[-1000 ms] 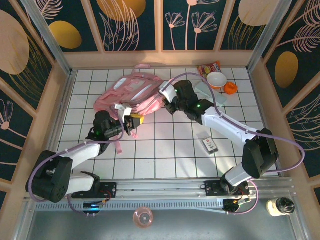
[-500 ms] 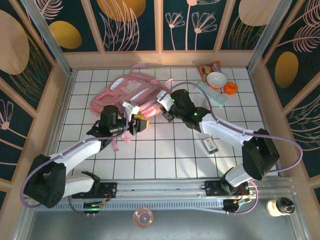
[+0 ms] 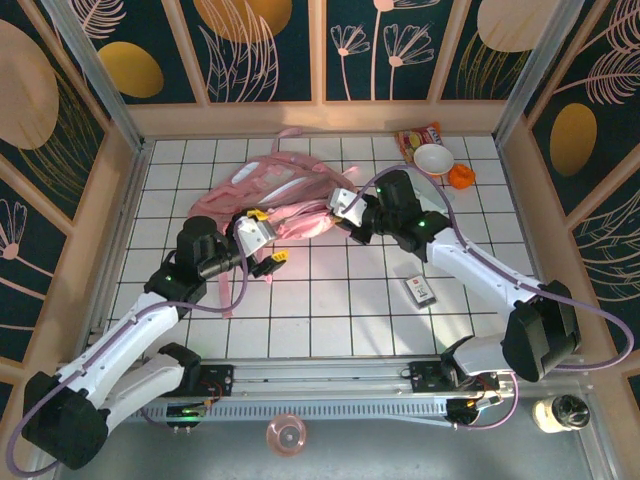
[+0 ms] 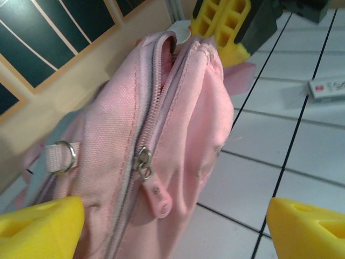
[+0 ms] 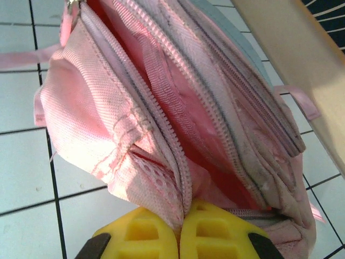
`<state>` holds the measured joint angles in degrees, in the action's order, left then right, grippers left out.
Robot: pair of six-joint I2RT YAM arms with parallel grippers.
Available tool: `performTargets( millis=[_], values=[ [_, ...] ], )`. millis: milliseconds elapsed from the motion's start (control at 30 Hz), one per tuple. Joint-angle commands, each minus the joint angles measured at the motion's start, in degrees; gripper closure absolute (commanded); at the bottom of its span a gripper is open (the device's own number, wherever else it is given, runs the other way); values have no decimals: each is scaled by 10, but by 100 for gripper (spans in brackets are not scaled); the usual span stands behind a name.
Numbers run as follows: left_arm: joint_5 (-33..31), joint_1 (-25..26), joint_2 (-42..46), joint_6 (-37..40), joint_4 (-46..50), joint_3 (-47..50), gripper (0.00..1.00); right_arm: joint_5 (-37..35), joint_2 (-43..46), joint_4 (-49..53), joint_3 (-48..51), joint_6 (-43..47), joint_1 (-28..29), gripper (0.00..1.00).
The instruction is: Pack books, pencil case, and school supplies into a backpack
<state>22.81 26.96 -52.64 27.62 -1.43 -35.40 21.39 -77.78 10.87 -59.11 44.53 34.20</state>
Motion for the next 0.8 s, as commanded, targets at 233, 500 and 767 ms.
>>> performTargets(
  millis=[233,500,767],
  values=[
    [25,-3,44,98,34,-7,11,69,-8,10,-61,33,-20,100],
    [-84,-3,0,103,22,4,11,101,2,9,-62,42,-21,100],
    [-45,-3,-99,68,-39,-24,33,119,20,17,-50,72,-25,100]
  ],
)
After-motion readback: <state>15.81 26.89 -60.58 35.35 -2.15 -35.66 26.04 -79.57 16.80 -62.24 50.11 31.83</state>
